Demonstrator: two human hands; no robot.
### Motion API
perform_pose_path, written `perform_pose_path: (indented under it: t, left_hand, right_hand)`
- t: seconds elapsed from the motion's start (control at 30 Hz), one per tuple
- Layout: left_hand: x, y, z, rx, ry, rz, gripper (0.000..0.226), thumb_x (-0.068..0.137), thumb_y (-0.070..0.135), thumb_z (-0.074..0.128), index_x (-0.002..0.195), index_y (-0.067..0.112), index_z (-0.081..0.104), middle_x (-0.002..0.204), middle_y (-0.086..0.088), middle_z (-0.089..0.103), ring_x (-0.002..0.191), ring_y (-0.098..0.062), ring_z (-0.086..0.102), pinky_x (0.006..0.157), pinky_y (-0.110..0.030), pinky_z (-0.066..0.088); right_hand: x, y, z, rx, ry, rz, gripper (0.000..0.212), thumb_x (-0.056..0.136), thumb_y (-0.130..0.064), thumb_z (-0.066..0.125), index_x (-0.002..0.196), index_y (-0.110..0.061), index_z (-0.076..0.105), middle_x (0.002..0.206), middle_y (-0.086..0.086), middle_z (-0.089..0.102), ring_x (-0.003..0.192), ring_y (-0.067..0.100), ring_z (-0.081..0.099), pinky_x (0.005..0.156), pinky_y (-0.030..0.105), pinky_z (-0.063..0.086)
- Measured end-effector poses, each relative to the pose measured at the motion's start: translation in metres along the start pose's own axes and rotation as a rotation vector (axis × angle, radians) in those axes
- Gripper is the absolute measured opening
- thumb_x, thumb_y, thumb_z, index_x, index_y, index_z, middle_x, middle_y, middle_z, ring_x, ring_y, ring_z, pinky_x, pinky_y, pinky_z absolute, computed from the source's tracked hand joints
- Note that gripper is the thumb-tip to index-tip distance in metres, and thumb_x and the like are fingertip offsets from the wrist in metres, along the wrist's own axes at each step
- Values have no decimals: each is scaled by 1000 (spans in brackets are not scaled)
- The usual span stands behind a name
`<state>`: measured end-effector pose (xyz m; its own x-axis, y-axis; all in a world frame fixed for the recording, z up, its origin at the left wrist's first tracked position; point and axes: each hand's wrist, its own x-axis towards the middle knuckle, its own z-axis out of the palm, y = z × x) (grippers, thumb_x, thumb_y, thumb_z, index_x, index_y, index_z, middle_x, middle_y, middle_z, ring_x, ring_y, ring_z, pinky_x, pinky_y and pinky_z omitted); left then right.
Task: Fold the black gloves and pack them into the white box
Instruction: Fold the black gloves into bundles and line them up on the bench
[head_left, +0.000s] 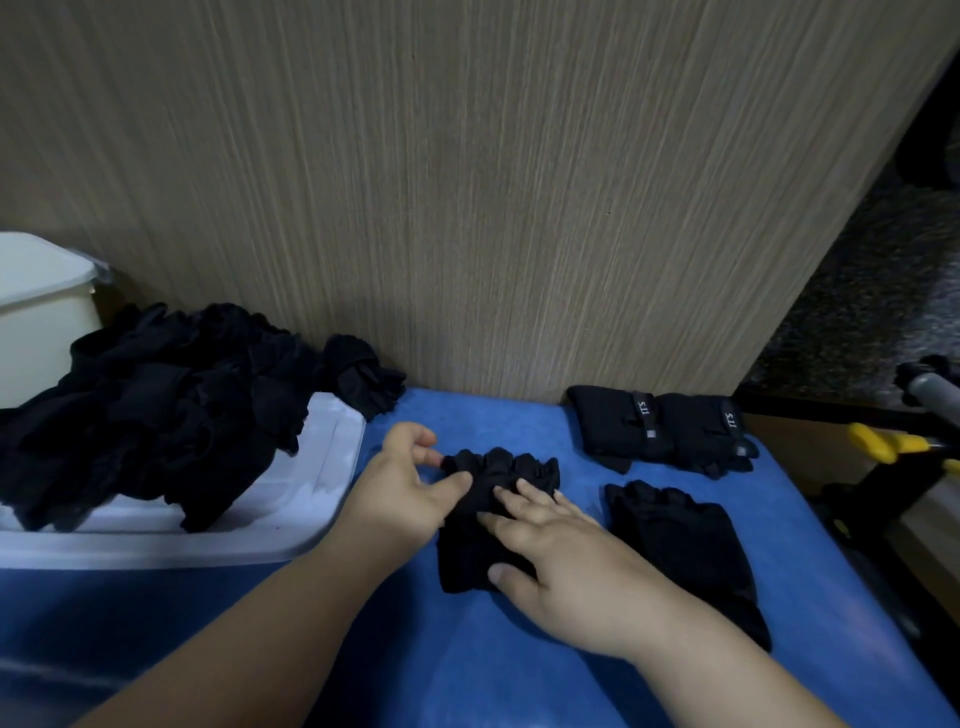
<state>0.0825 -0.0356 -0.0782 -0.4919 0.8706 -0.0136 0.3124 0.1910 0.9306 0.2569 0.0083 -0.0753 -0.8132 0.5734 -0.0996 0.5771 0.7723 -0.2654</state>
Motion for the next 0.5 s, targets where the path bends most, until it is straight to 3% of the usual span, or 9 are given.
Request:
perform_pose_path:
  t: [0.07,0.13,0.27,0.37,0.43,0.5]
  left_hand:
    - [0,-2,-2,68,-15,-42,49,78,28,75,113,25,41,103,4,57,85,-19,64,80,-42,57]
    - [0,-2,-3,157,-69,-87,49,77,31,76,111,22,41,89,-2,64,76,-18,63,75,-38,56]
    - [-1,1,-1,205,-80,-28,29,80,28,72,95,22,48,67,-4,62,61,-14,57,67,-36,52]
    - [-2,1,2,78,-102,11,21,80,23,73,79,20,52,60,2,56,60,-13,52,67,-33,47]
    - [-3,-1,3,23,-165,35,13,86,21,67,77,19,58,64,2,59,64,-12,54,74,-37,50]
    - [-4,-5,5,70,-198,89,16,91,16,59,79,25,63,72,9,64,68,-2,57,78,-29,51]
  right_hand:
    - [1,1,0,28,30,10,54,99,-49,33,149,-28,30,160,-8,13,146,5,-1,118,24,-3]
    - [3,1,1,37,91,6,51,100,-49,30,144,-25,42,156,-7,28,144,7,13,119,24,9]
    - [4,-1,0,18,207,-31,42,100,-44,37,127,-24,61,133,-11,53,126,6,32,110,23,27]
    - [6,-2,2,17,177,-49,41,97,-40,45,133,-23,55,142,-8,47,138,9,27,117,24,19]
    - [4,-2,3,30,123,-25,48,97,-41,45,142,-24,42,153,-8,34,145,6,15,118,19,8]
    - [3,-2,3,25,77,-20,52,99,-42,41,146,-23,34,157,-6,26,146,5,8,117,19,2]
